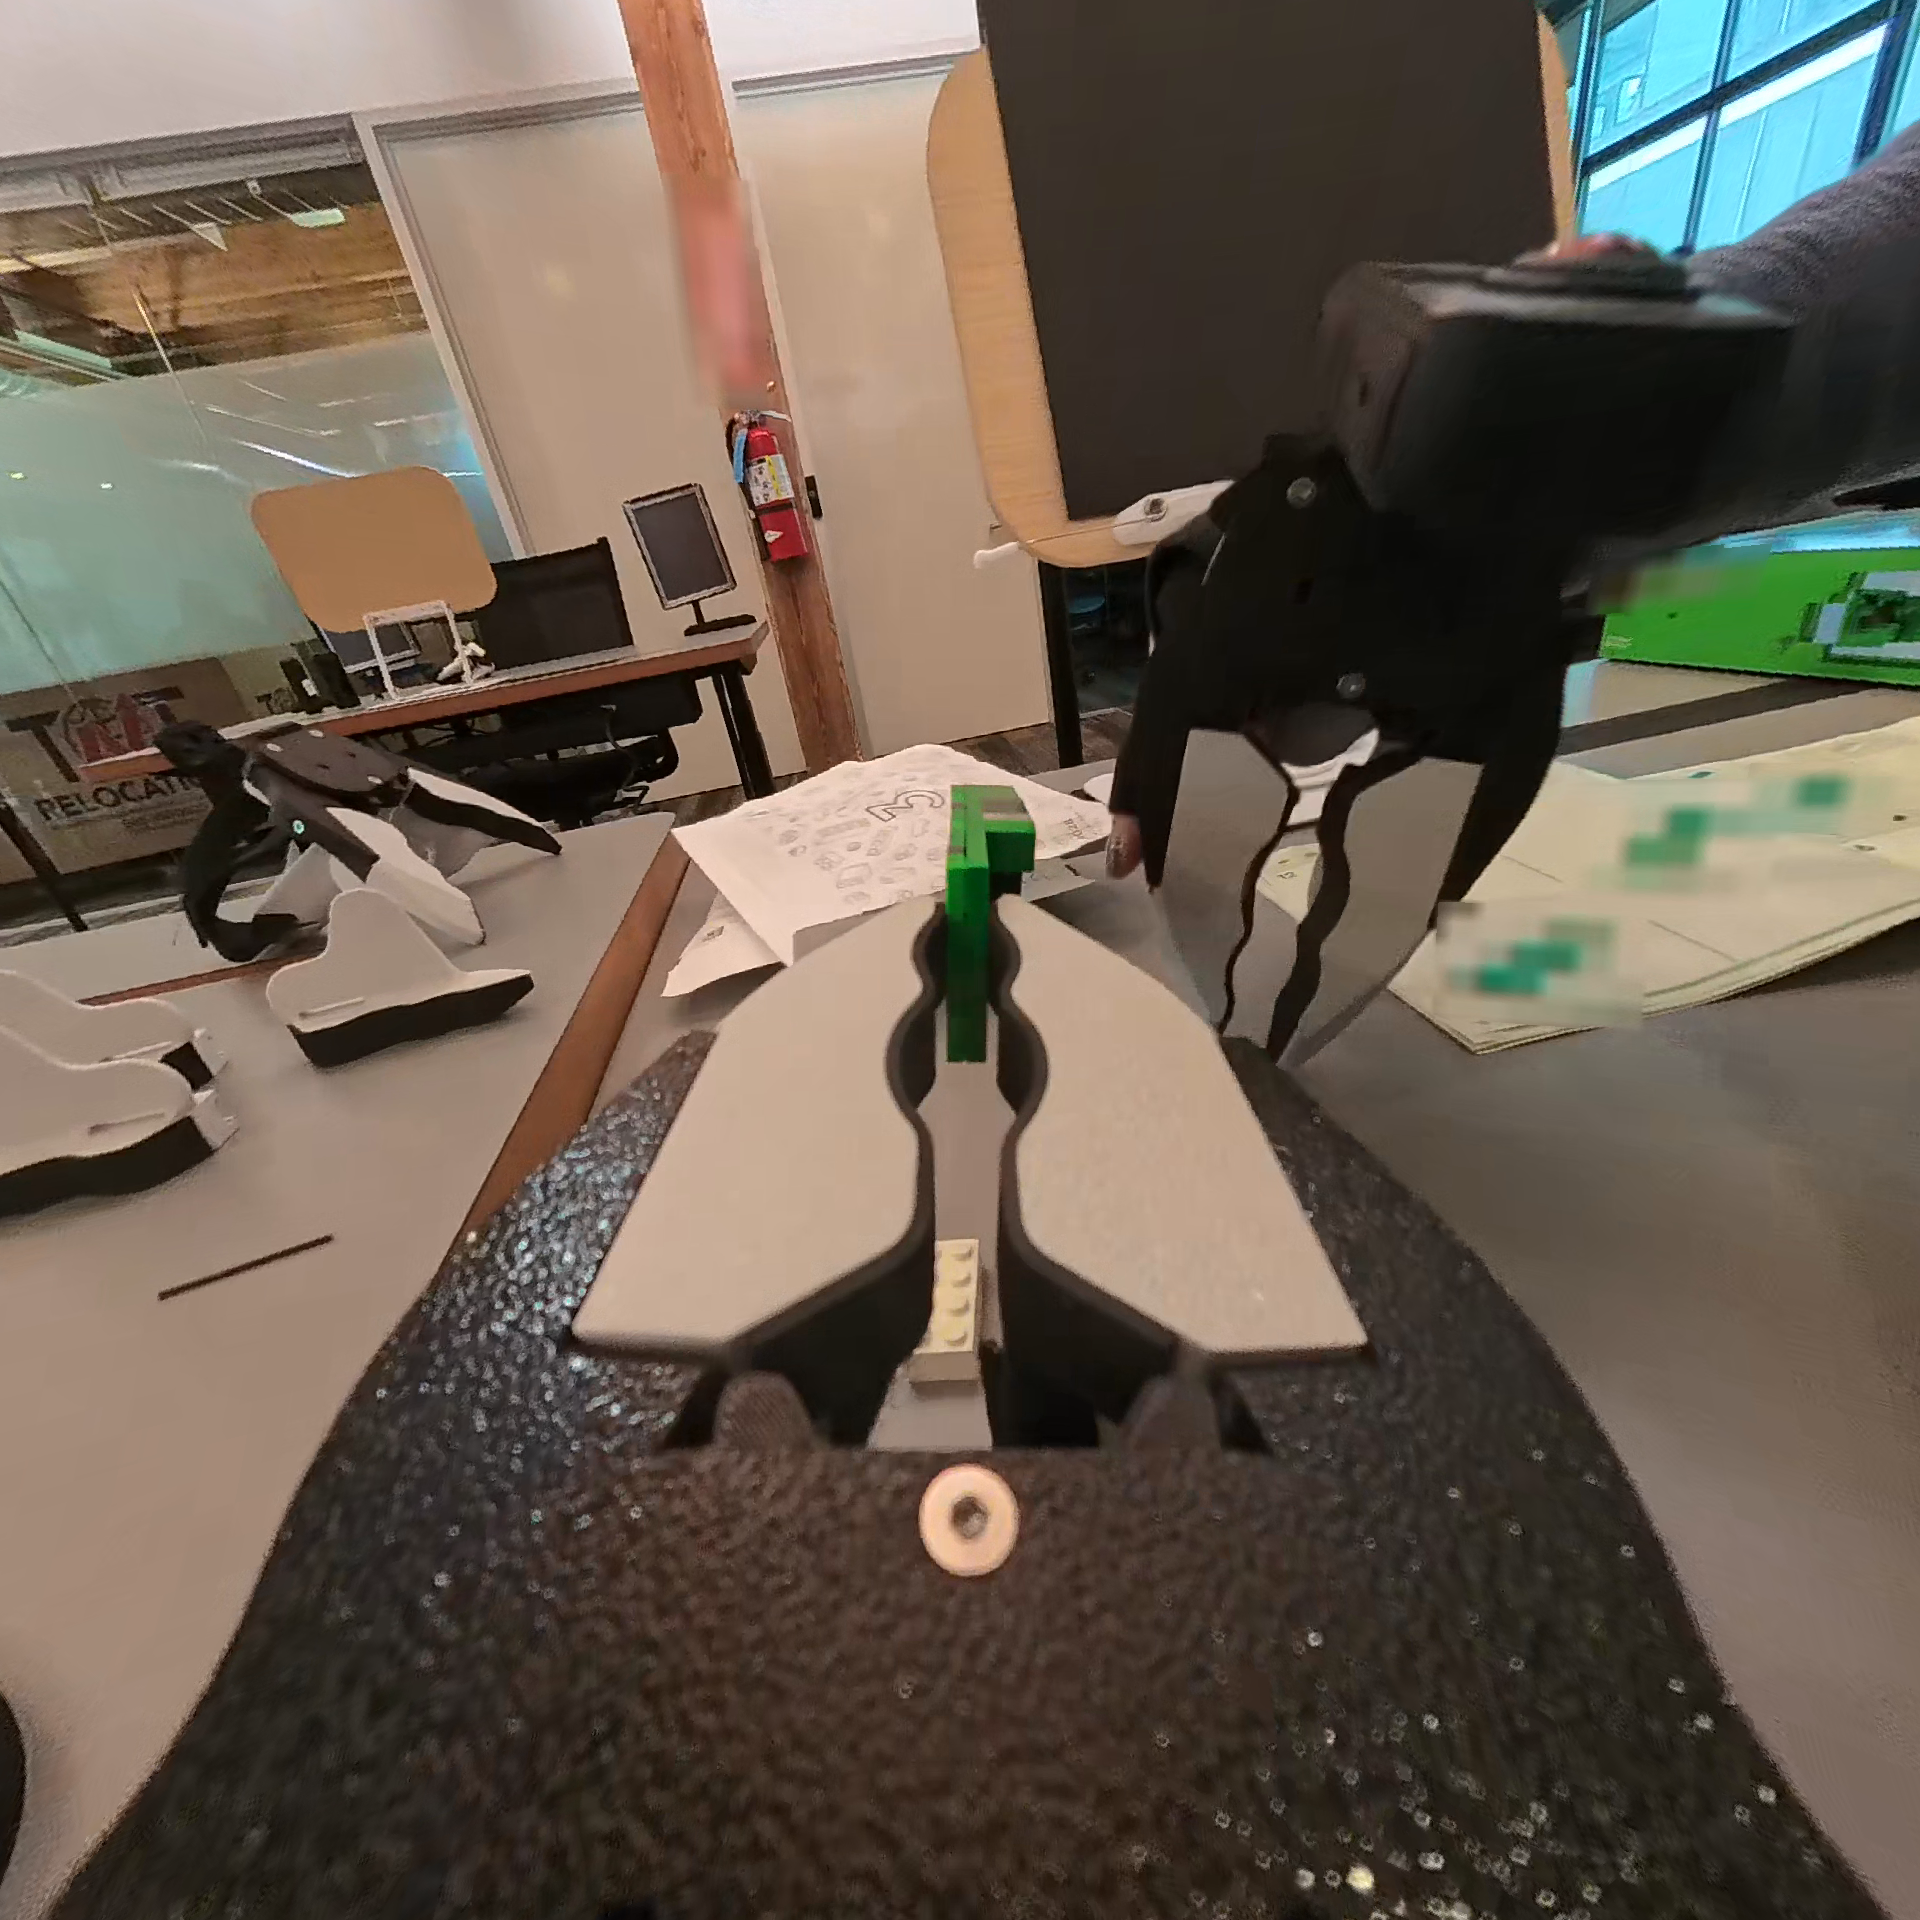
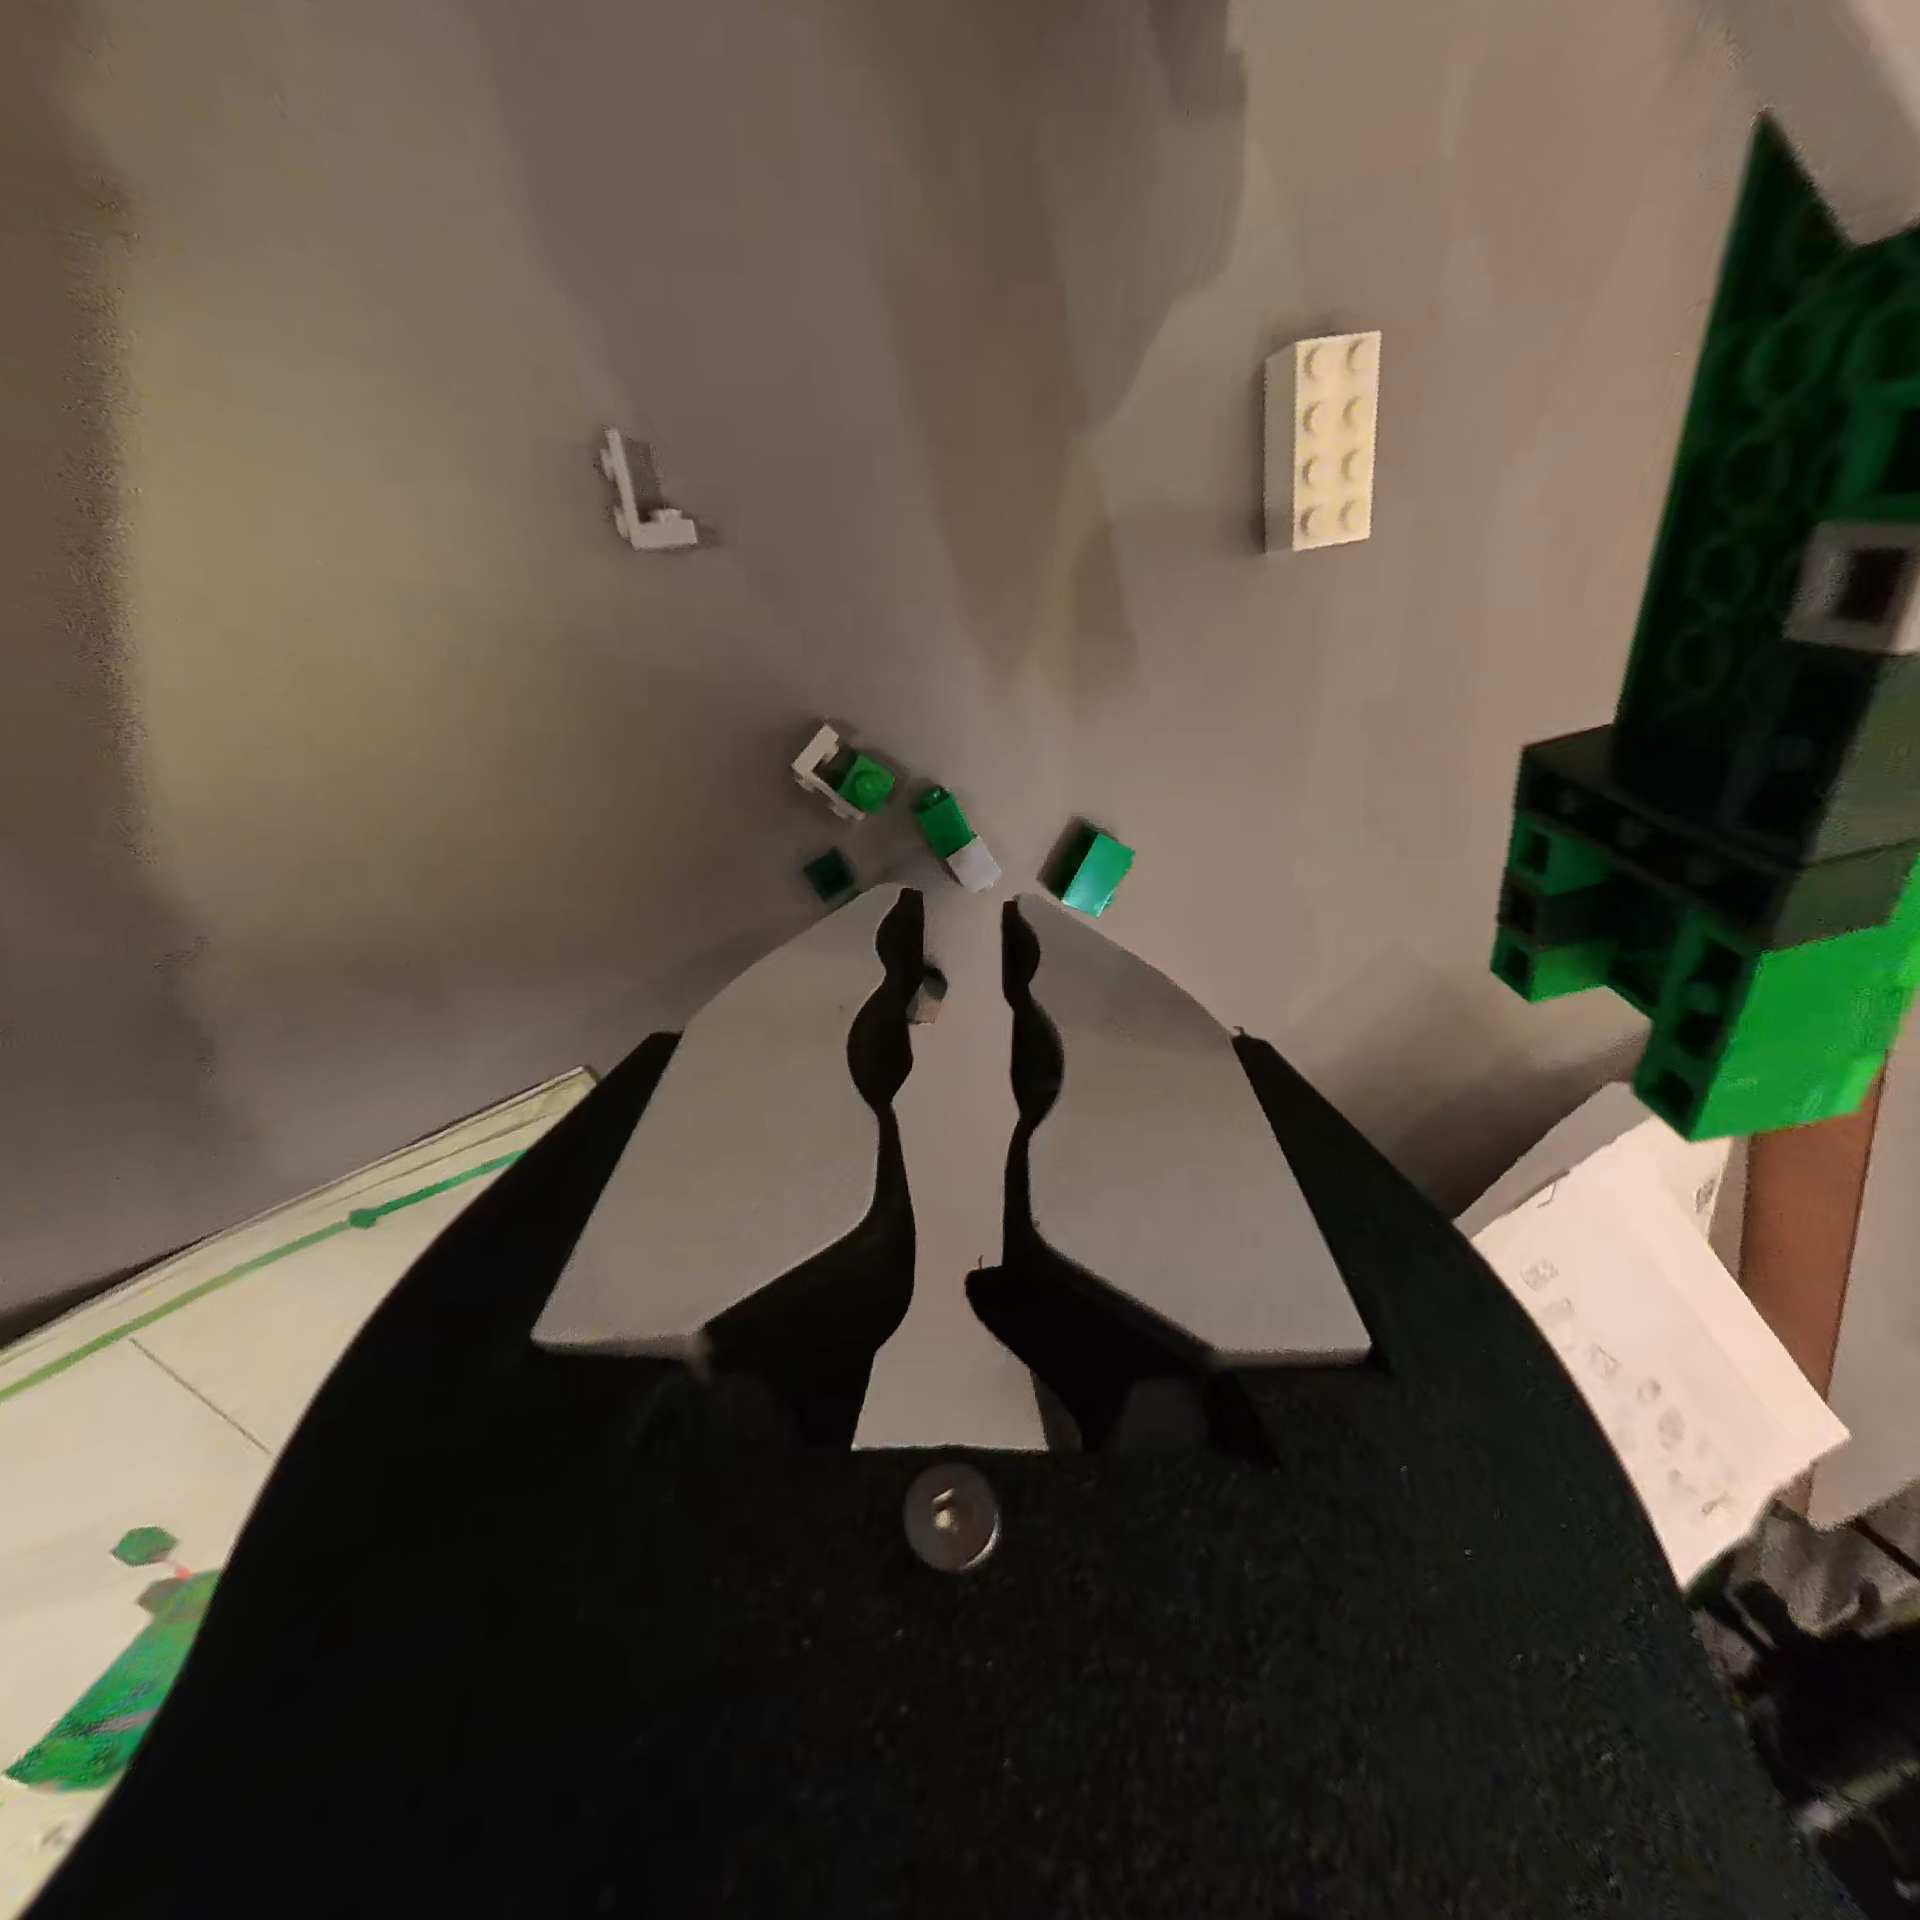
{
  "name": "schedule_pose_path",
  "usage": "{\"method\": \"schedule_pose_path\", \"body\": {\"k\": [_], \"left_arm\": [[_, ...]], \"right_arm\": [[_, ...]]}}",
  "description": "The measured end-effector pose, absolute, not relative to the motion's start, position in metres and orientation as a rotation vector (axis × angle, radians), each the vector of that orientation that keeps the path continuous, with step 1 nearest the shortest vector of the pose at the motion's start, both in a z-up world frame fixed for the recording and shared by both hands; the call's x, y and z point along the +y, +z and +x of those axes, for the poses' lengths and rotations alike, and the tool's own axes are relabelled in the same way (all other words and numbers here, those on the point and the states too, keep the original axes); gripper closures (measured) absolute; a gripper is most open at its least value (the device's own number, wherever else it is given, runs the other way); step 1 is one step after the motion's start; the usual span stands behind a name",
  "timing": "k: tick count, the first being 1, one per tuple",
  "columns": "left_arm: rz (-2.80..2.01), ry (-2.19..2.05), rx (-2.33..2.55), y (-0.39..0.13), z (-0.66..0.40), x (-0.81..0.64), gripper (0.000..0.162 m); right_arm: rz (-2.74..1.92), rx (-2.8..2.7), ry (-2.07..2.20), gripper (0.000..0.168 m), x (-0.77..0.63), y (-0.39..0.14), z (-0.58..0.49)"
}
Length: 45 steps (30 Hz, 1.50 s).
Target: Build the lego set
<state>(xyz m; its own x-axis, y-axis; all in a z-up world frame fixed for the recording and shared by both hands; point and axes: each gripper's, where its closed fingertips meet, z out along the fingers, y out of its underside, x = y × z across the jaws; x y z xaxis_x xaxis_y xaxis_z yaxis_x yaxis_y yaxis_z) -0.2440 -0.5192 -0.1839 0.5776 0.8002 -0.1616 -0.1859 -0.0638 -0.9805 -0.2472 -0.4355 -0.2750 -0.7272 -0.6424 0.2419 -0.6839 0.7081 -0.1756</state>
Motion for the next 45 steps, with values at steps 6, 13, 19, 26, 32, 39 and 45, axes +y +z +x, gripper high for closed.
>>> {"method": "schedule_pose_path", "body": {"k": [6,13,19,26,32,39,45], "left_arm": [[-1.398,0.864,-0.587,-0.183,-0.246,-0.522,0.156],[-1.408,0.862,-0.583,-0.184,-0.247,-0.521,0.156],[-1.398,0.856,-0.592,-0.184,-0.248,-0.522,0.156],[-1.398,0.704,-0.525,-0.176,-0.232,-0.499,0.156],[-1.494,0.321,-0.341,-0.176,-0.175,-0.416,0.157],[-1.690,-0.363,-0.377,-0.196,-0.093,-0.310,0.156],[-1.827,-0.564,-0.459,-0.219,-0.064,-0.279,0.156]], "right_arm": [[1.224,-2.746,0.279,0.152,-0.435,-0.291,-0.250],[1.201,-2.815,0.267,0.162,-0.435,-0.294,-0.252],[0.786,-2.844,0.501,0.162,-0.418,-0.269,-0.247],[-0.340,-2.596,1.193,0.162,-0.365,-0.208,-0.188],[-0.781,-2.249,1.429,0.162,-0.288,-0.203,-0.100],[-0.899,-2.091,1.352,0.162,-0.216,-0.202,-0.027],[-0.880,-1.927,1.399,0.162,-0.184,-0.181,0.001]]}}
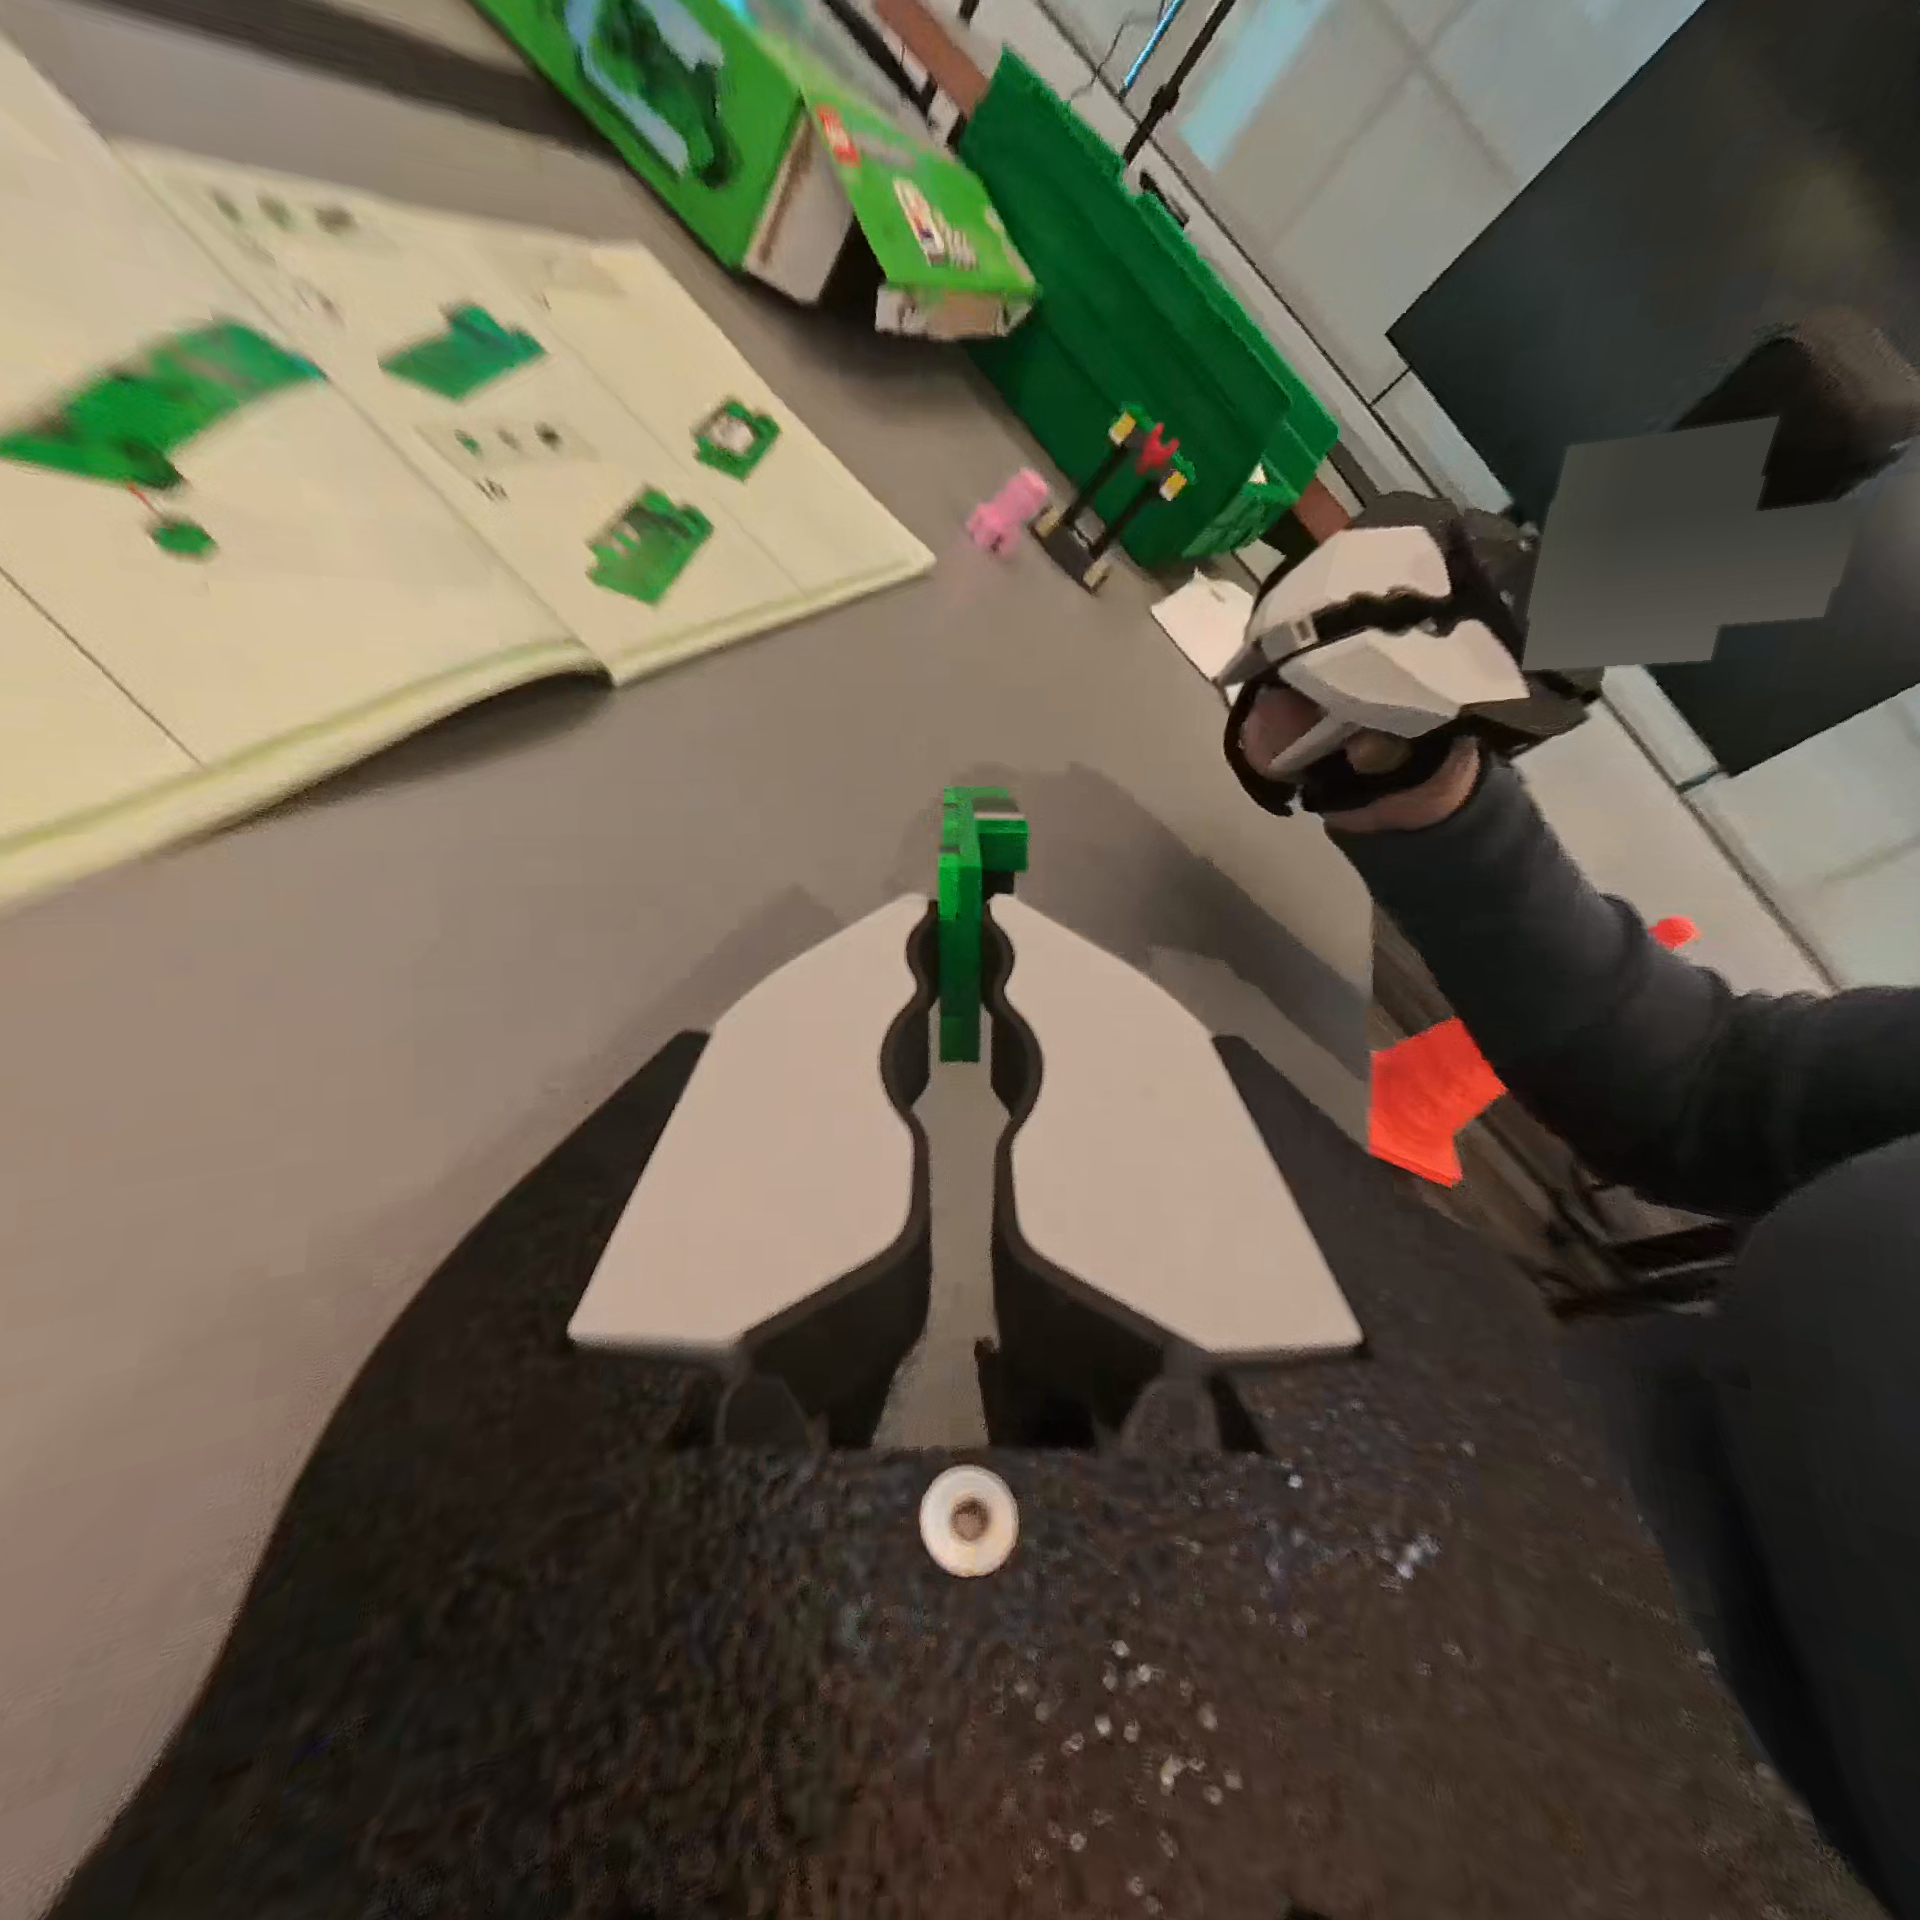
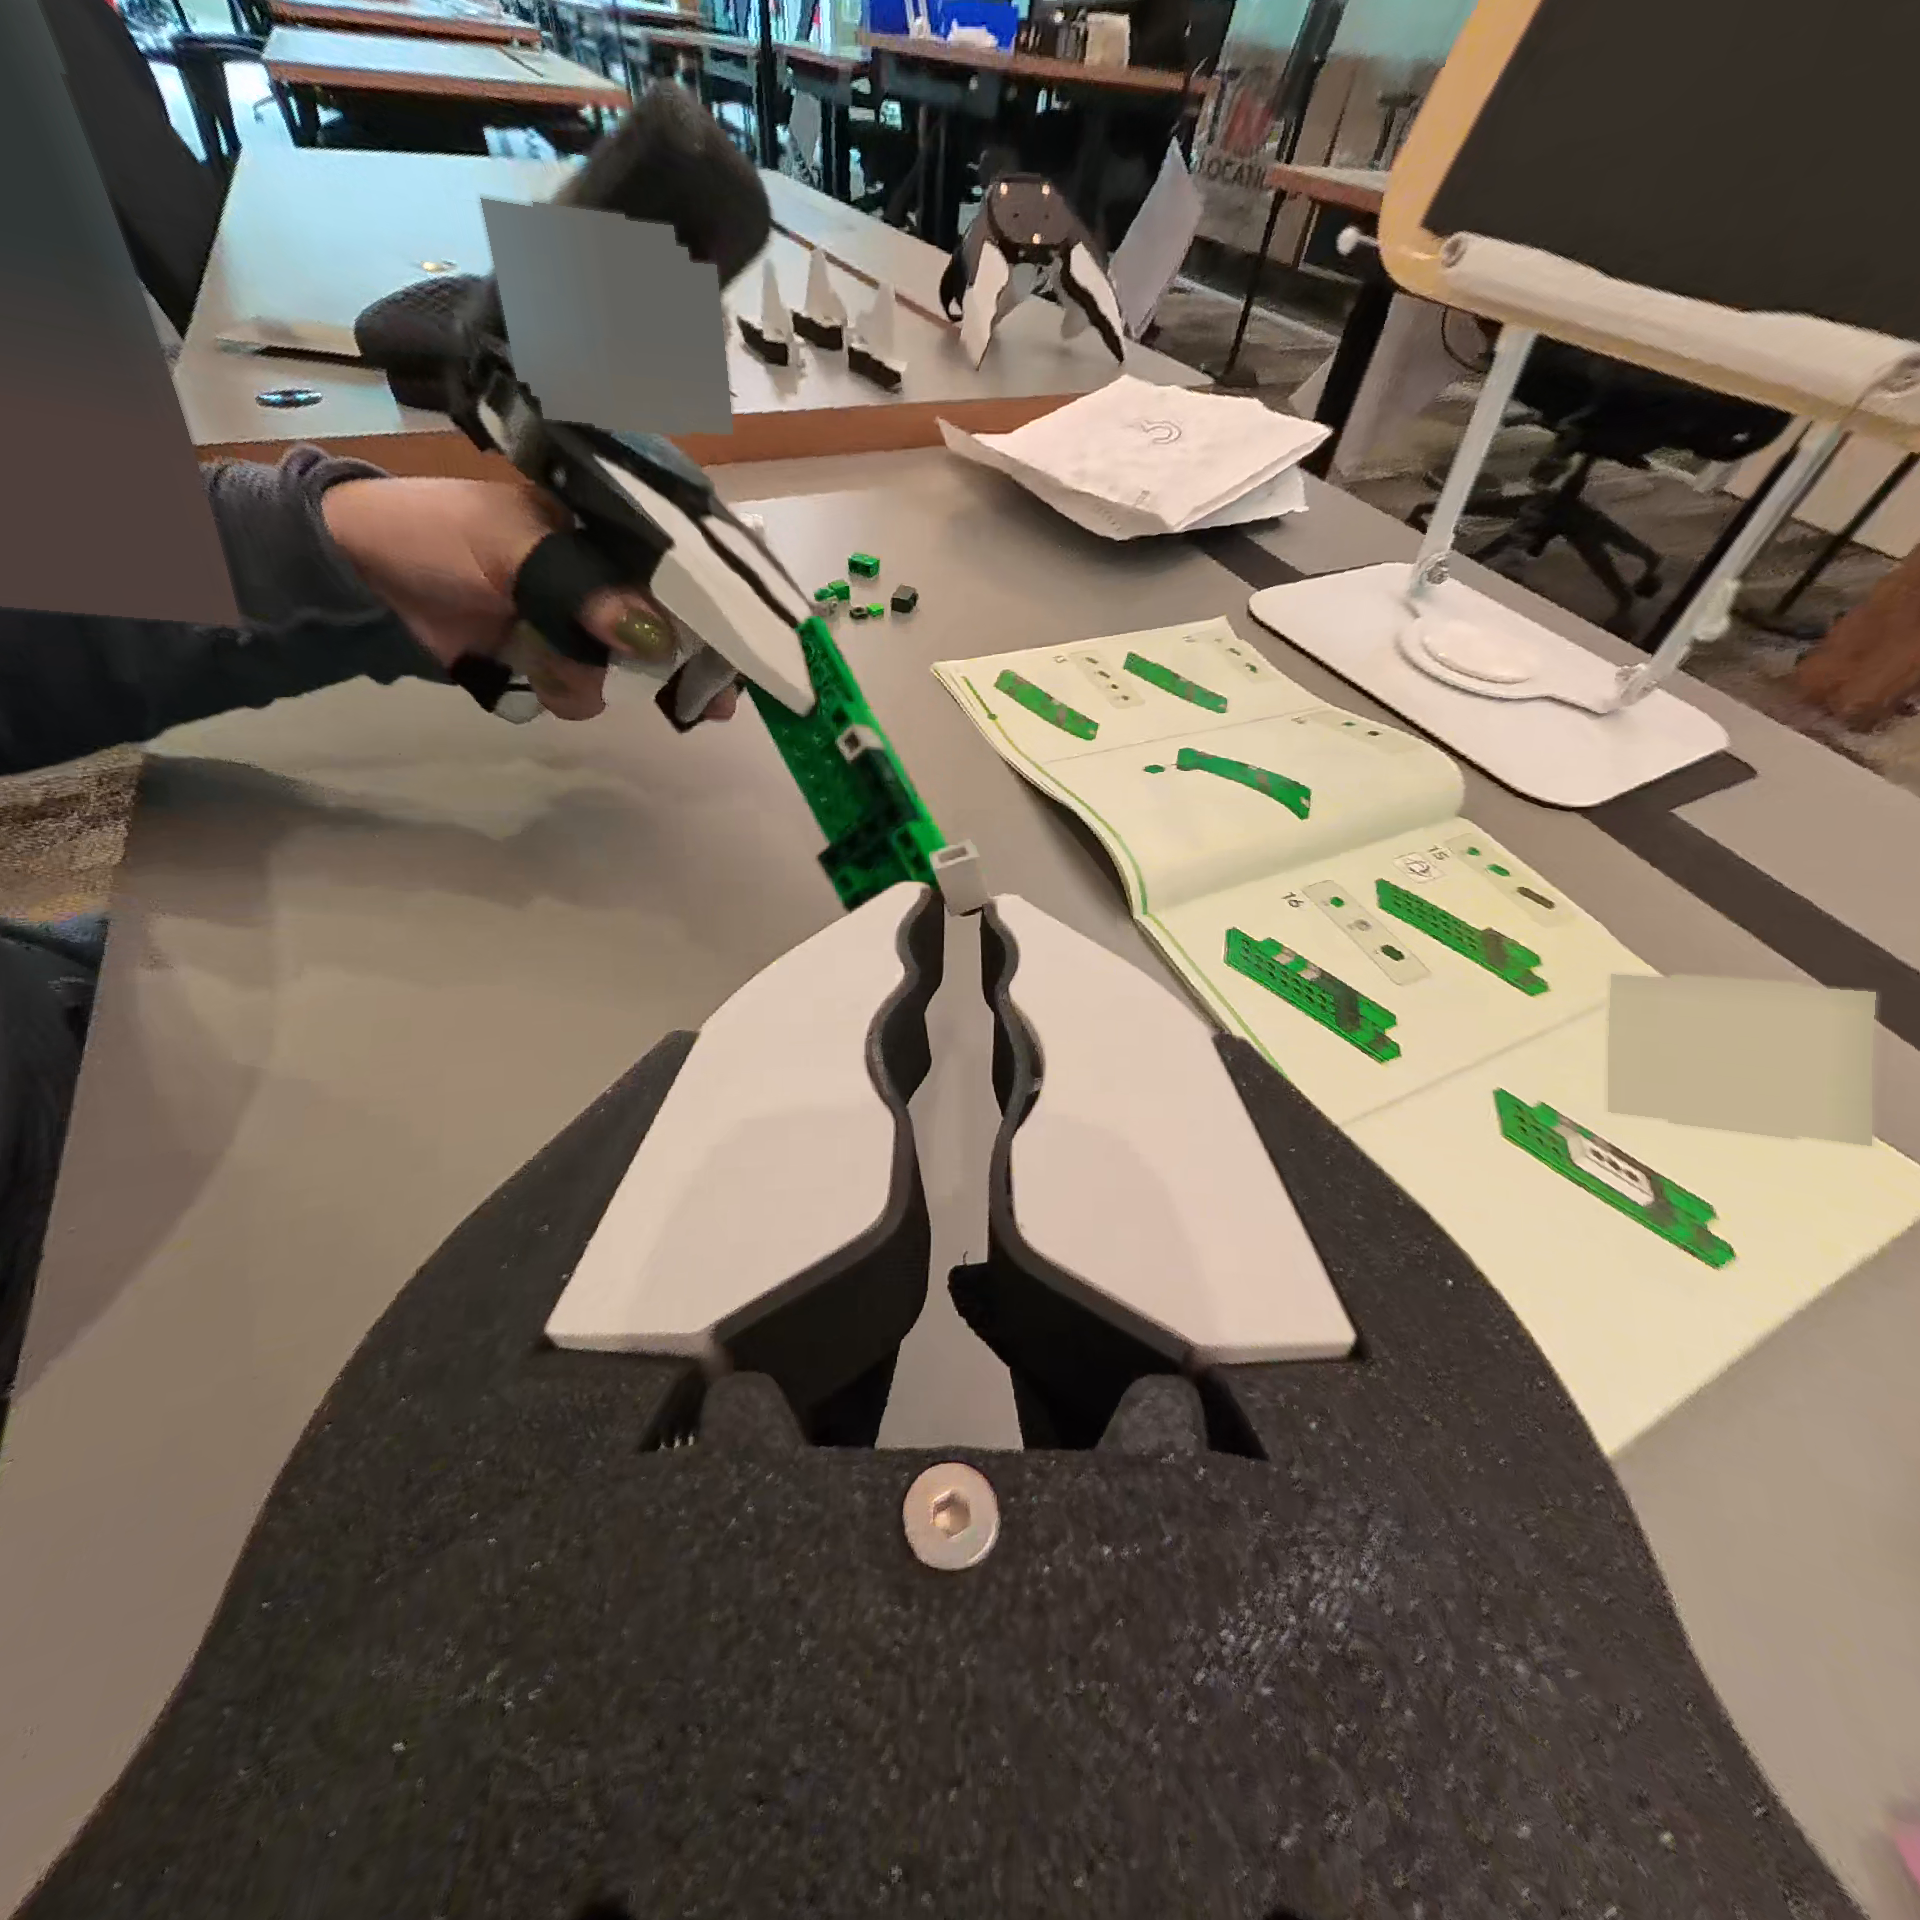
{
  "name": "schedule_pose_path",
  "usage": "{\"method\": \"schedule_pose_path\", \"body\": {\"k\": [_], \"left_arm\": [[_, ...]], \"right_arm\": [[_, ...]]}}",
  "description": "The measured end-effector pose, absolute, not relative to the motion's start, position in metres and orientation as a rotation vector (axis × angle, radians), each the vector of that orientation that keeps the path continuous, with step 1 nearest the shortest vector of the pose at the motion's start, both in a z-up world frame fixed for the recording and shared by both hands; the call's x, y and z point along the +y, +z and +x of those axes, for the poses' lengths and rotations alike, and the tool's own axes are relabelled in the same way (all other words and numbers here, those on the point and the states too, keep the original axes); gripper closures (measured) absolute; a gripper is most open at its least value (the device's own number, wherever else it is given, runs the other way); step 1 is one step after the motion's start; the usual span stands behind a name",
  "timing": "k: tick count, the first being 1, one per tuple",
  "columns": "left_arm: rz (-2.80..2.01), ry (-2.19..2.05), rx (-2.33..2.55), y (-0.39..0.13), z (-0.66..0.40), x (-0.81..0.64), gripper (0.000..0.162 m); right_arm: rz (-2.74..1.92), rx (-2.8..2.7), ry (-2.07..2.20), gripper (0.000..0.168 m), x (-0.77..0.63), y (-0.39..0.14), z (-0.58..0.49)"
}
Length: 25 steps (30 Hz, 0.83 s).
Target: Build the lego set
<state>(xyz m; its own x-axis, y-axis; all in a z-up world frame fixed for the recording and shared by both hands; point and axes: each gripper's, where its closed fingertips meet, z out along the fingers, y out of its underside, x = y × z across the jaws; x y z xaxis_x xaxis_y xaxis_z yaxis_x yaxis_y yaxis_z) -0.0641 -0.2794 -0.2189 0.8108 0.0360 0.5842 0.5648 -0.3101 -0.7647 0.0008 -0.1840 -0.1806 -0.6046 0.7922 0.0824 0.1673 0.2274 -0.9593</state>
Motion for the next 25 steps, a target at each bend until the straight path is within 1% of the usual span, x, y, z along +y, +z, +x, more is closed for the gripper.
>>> {"method": "schedule_pose_path", "body": {"k": [4,7,9,12,18,21,23,25], "left_arm": [[-1.936,-0.673,-0.560,-0.243,-0.053,-0.272,0.156],[-1.937,-0.751,-0.646,-0.248,-0.052,-0.268,0.154],[-1.955,-0.743,-0.708,-0.255,-0.058,-0.267,0.136],[-1.956,-0.704,-0.747,-0.259,-0.065,-0.270,0.122],[-1.957,-0.570,-0.738,-0.259,-0.077,-0.289,0.111],[-1.975,-0.393,-0.621,-0.251,-0.083,-0.301,0.111],[-1.972,-0.259,-0.442,-0.238,-0.080,-0.300,0.119],[-2.035,-0.124,-0.223,-0.236,-0.075,-0.294,0.126]], "right_arm": [[-0.841,-1.924,1.436,0.162,-0.181,-0.187,0.008],[-0.815,-1.926,1.486,0.162,-0.184,-0.190,0.007],[-0.808,-1.930,1.518,0.162,-0.187,-0.192,0.003],[-0.799,-1.944,1.555,0.162,-0.191,-0.195,-0.003],[-0.792,-1.960,1.622,0.162,-0.199,-0.204,-0.011],[-0.781,-1.961,1.648,0.162,-0.204,-0.205,-0.012],[-0.764,-1.970,1.645,0.162,-0.208,-0.206,-0.013],[-0.759,-1.983,1.605,0.162,-0.207,-0.209,-0.017]]}}
